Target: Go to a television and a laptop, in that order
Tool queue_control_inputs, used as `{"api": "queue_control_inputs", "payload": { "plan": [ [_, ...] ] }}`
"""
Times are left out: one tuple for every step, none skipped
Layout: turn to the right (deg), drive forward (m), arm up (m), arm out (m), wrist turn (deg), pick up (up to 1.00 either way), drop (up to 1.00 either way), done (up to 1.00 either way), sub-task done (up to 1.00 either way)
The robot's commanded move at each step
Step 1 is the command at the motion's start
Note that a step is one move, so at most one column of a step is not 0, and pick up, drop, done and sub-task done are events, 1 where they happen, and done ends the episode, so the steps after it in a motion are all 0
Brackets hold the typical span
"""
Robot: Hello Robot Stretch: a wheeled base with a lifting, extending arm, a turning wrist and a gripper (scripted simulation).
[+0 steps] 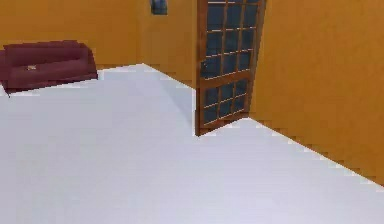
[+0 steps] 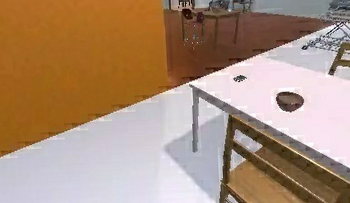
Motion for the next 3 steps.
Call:
{"api": "queue_control_inputs", "payload": {
  "plan": [
    [45.0, 0.00, 0.00, 0.00, 0.0, 0.00, 0.00, 0.00, 0.00],
    [27.0, 0.00, 0.00, 0.00, 0.0, 0.00, 0.00, 0.00, 0.00],
    [0.0, 0.65, 0.00, 0.00, 0.0, 0.00, 0.00, 0.00, 0.00]
  ]
}}
